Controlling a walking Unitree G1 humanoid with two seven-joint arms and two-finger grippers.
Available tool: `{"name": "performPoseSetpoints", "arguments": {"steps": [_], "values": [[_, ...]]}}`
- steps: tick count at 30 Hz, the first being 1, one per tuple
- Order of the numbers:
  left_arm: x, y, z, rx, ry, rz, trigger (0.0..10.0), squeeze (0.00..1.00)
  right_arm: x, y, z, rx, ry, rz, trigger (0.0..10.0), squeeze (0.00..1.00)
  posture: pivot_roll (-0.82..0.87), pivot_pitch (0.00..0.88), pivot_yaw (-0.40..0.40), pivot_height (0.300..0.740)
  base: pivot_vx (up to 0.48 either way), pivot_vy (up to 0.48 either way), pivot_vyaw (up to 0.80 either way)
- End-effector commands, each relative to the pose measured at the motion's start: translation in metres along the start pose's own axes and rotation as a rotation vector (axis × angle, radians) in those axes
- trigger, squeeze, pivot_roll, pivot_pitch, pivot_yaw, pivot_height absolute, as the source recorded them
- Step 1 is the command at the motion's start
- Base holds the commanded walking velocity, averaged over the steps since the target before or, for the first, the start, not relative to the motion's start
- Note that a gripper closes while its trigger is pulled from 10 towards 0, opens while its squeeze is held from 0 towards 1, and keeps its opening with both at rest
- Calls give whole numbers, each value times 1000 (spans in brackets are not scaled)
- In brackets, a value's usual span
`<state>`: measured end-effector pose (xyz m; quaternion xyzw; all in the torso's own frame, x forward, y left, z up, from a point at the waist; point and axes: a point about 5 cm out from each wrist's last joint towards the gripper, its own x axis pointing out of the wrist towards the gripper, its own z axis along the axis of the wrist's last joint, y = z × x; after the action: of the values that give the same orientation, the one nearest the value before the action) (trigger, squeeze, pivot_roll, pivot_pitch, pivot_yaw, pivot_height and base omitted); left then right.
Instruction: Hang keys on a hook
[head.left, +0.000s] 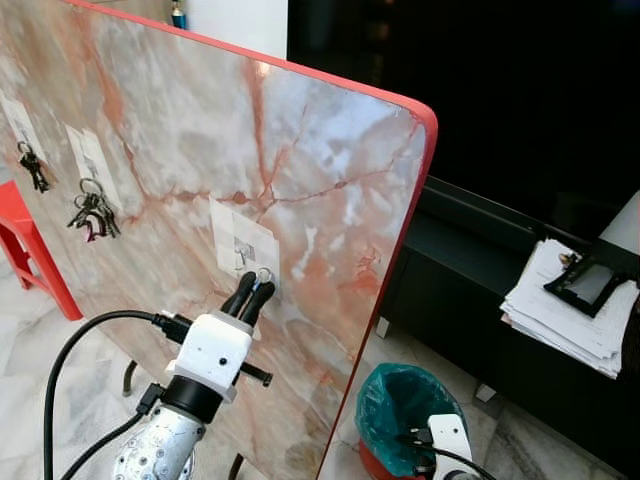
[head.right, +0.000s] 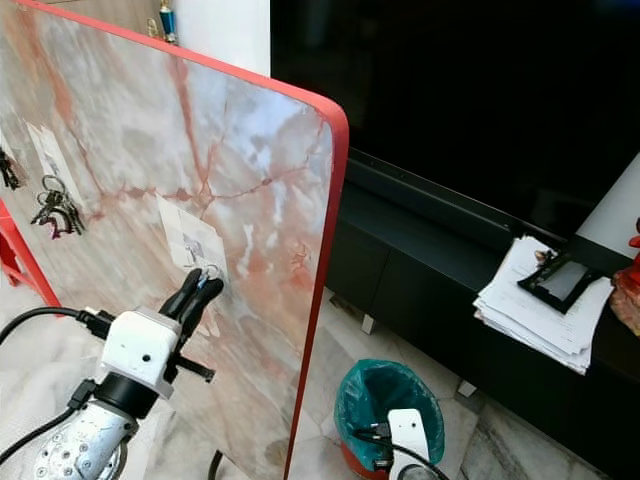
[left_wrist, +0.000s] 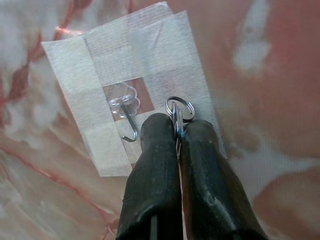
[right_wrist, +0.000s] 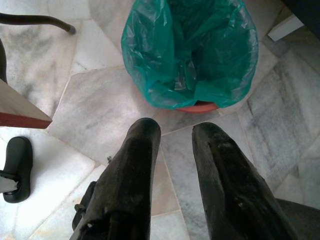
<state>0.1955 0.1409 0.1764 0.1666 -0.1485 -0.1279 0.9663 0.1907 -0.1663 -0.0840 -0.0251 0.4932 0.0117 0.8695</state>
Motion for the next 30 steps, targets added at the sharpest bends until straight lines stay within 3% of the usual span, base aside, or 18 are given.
{"name": "performPoseSetpoints", "arguments": {"steps": [1,30], "values": [[-2,6,7,-23,-17,50,10000,0,0,-3,1,1,4,-7,10000,0,120,0,-124,740,0,0,0],[-20,7,8,-65,32,93,10000,0,0,-5,1,-10,5,-9,10000,0,123,0,-131,740,0,0,0]]}}
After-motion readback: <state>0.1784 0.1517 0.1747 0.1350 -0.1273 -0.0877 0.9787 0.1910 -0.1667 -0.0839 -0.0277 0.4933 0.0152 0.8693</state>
